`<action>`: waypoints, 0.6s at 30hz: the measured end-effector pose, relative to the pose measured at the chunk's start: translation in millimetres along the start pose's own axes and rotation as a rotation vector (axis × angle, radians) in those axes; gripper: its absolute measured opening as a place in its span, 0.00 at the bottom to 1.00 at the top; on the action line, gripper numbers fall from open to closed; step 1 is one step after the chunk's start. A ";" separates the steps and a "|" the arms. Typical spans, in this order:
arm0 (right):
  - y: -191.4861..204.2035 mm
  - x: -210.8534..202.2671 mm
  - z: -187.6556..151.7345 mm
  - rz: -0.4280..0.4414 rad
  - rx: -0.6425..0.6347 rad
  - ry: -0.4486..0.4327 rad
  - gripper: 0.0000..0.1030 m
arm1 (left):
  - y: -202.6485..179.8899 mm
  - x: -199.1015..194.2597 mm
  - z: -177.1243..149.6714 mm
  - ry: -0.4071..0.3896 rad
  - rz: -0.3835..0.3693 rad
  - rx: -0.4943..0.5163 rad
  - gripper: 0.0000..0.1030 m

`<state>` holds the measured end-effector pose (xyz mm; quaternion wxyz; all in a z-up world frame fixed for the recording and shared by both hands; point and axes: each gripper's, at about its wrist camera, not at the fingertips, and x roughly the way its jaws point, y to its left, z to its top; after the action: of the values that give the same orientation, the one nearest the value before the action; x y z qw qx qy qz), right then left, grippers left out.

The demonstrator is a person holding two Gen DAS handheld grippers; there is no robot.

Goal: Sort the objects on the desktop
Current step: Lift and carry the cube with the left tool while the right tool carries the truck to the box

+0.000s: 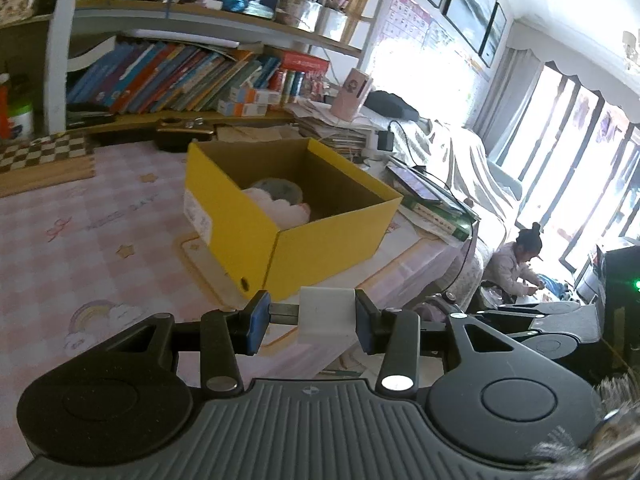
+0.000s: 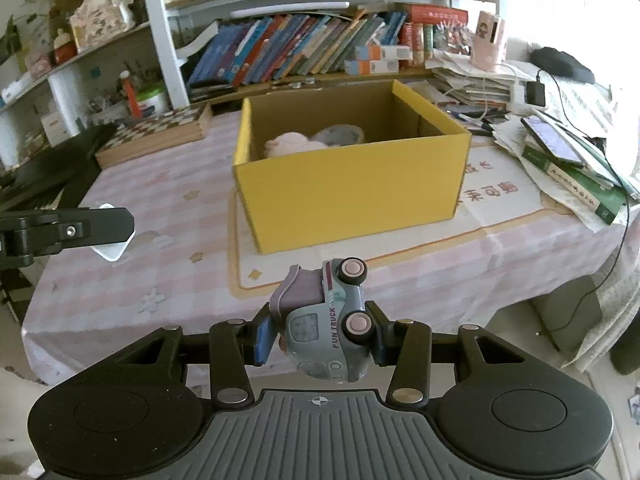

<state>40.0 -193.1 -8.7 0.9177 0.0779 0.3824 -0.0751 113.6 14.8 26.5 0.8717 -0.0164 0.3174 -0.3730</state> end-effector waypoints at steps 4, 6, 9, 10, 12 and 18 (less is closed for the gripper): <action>-19.6 7.6 9.3 0.000 0.000 -0.002 0.44 | -12.5 16.0 10.1 -0.004 -0.001 0.013 0.40; -28.9 11.6 14.9 0.001 -0.004 0.000 0.44 | -19.4 25.5 16.1 -0.009 0.000 0.014 0.40; -46.2 17.1 25.8 0.004 -0.011 -0.001 0.44 | -29.2 41.5 26.3 -0.015 0.005 0.014 0.40; -53.1 18.8 30.4 0.006 -0.012 -0.002 0.44 | -32.9 47.0 29.7 -0.017 0.006 0.013 0.40; -65.0 22.5 39.5 0.012 -0.022 -0.009 0.44 | -40.6 58.7 37.6 -0.023 0.010 0.016 0.40; -93.0 36.3 63.4 0.047 -0.057 -0.035 0.44 | -57.2 89.0 58.8 -0.039 0.040 0.012 0.40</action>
<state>90.7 -299.5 1.6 0.9276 0.0592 0.3662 -0.0441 156.5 -97.4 40.5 0.8851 -0.0119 0.2985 -0.3570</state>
